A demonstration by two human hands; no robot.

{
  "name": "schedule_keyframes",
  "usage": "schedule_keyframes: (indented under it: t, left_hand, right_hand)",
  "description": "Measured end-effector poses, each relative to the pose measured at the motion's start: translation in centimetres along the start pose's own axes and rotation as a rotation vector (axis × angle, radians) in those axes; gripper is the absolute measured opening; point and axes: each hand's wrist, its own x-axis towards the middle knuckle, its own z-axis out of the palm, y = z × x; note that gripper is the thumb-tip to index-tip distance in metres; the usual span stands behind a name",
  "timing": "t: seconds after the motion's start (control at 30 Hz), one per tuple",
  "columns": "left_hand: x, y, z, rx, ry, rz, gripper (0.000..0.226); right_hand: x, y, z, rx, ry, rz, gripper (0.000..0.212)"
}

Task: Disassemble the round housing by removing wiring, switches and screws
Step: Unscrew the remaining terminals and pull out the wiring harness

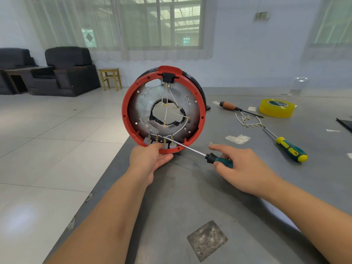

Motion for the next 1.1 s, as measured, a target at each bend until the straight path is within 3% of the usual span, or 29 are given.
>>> schedule_keyframes:
  t: [0.17, 0.37, 0.7, 1.1]
  left_hand:
    - [0.4, -0.2, 0.3, -0.026, 0.01, 0.029, 0.018]
    - [0.7, -0.2, 0.2, -0.02, 0.038, 0.042, 0.02]
    - [0.8, -0.2, 0.1, -0.005, 0.051, 0.015, 0.021]
    - [0.6, 0.1, 0.3, 0.016, 0.087, -0.025, 0.024]
  right_hand:
    - [0.7, -1.1, -4.5, 0.024, -0.067, 0.025, 0.017]
    - [0.4, -2.5, -6.4, 0.034, -0.111, 0.015, 0.007]
    - [-0.4, -5.0, -5.5, -0.259, 0.017, -0.045, 0.018]
    - [-1.3, -6.1, -4.3, -0.429, 0.088, -0.14, 0.026]
